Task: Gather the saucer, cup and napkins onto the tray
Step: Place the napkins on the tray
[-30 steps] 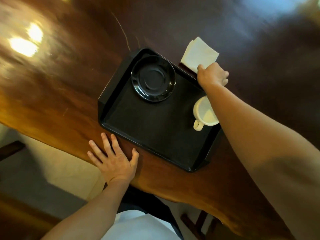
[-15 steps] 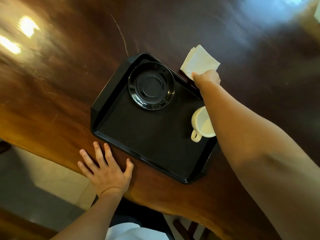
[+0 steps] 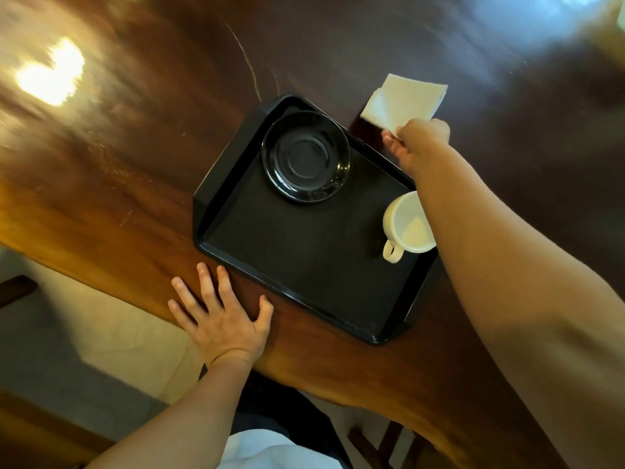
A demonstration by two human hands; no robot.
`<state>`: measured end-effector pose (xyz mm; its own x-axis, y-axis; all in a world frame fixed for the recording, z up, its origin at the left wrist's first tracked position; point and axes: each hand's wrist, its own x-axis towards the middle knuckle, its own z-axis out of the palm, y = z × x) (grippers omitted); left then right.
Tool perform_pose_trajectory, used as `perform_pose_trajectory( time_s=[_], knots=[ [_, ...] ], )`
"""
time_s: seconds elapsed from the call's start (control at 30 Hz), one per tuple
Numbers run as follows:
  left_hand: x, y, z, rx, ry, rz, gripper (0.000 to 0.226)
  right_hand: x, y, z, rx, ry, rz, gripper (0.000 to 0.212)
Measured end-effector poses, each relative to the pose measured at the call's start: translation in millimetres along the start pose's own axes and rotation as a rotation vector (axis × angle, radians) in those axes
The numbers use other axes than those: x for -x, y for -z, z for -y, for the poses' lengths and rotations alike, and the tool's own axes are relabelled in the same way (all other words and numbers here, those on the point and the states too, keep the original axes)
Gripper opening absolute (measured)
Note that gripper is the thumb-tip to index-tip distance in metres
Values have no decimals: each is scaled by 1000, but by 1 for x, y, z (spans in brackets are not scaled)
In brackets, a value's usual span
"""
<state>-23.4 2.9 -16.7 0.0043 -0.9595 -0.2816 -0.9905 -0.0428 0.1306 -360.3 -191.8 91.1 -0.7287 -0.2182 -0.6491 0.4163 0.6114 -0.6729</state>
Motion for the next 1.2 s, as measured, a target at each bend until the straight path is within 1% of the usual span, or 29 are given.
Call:
perform_pose_trajectory(
  time_s=[0.17, 0.23, 0.33, 0.5, 0.63, 0.87, 1.03, 1.1, 1.2],
  knots=[
    [-1, -1, 0, -20, 4, 9, 92, 40, 28, -14, -229, 42, 163, 46],
    [0, -2, 1, -24, 10, 4, 92, 56, 41, -26, -292, 47, 226, 42],
    [1, -2, 0, -22, 16, -2, 94, 78, 54, -49, -350, 32, 286, 36],
    [1, 1, -4, -31, 28, -11, 92, 107, 67, -97, -408, 34, 355, 38],
    [2, 2, -5, -28, 22, -38, 90, 132, 74, -134, -419, -16, 416, 41],
    [2, -2, -6, -8, 29, -82, 86, 149, 83, -182, -389, -141, 408, 49],
    [2, -5, -6, -35, 35, -101, 85, 148, 82, -209, -294, -202, 382, 57],
    [2, -6, -6, -41, 31, -103, 85, 146, 79, -215, -252, -229, 362, 57],
    [2, -7, -5, -46, 26, -107, 86, 143, 73, -222, -184, -270, 336, 52]
  ],
)
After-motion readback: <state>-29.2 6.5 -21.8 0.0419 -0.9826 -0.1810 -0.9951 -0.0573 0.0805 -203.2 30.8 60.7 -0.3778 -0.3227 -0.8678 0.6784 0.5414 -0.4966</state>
